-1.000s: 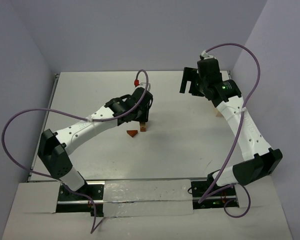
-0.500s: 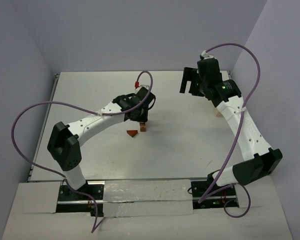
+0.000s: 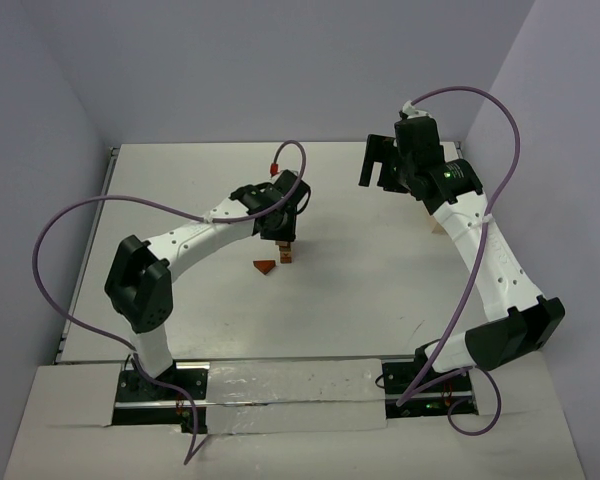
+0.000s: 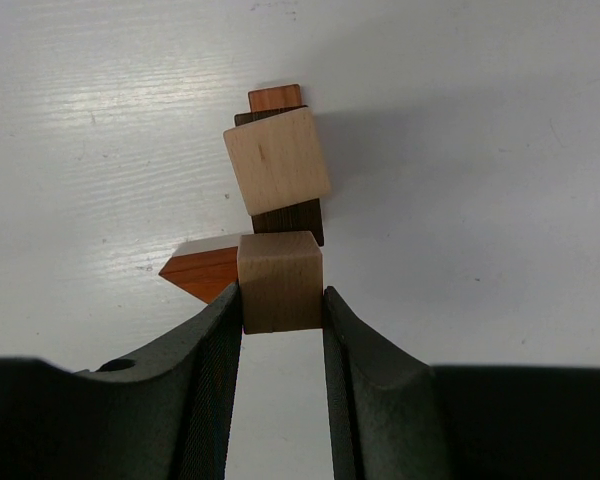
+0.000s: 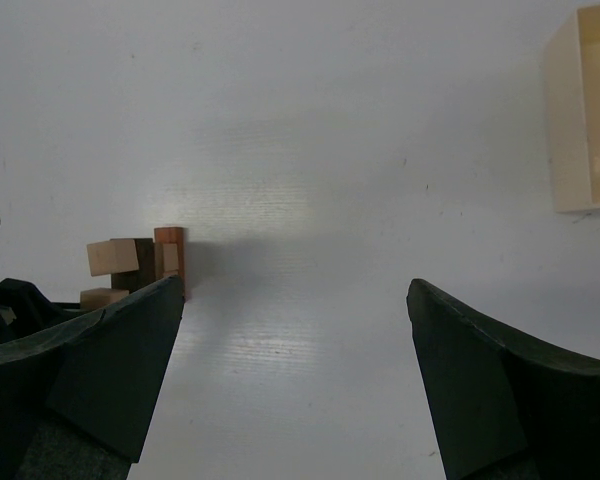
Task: Build the wood block tower
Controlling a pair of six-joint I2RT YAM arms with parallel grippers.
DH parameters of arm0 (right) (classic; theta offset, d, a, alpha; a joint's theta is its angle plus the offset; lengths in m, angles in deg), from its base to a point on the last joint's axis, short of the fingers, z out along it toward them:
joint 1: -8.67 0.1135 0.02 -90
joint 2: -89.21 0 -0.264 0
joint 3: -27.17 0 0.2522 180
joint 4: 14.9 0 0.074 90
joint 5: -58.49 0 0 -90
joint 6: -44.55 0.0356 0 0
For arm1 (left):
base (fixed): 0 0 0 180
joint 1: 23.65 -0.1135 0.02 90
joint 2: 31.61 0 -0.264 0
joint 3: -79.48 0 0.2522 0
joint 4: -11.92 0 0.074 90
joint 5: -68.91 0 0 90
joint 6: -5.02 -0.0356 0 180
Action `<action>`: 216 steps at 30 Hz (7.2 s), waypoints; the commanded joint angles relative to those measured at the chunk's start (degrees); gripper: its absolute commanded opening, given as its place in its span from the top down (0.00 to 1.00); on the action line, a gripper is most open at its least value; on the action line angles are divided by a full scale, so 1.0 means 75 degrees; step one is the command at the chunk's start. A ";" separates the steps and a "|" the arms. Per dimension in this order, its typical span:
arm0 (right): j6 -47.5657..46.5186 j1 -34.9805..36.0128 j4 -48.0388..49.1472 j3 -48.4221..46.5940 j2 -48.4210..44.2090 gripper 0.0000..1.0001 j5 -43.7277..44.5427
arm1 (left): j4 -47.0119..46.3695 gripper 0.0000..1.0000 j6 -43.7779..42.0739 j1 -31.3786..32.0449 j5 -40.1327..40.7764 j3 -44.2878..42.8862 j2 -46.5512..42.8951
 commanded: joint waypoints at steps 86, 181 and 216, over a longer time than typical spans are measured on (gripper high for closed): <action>-0.0095 -0.0041 0.0074 -0.0182 0.0033 0.00 -0.0244 | -0.0079 0.06 -0.0263 -0.0380 -0.1094 -0.0867 0.0310; -0.1215 -0.0041 -0.0045 0.0009 -0.0024 0.00 -0.2050 | -0.3699 0.35 -1.2580 -0.2387 -0.6917 0.4738 -0.1104; -0.1202 -0.0041 0.0014 0.0180 -0.0150 0.00 -0.2022 | -0.3335 0.70 -1.2226 -0.2104 -0.6738 0.4360 -0.0776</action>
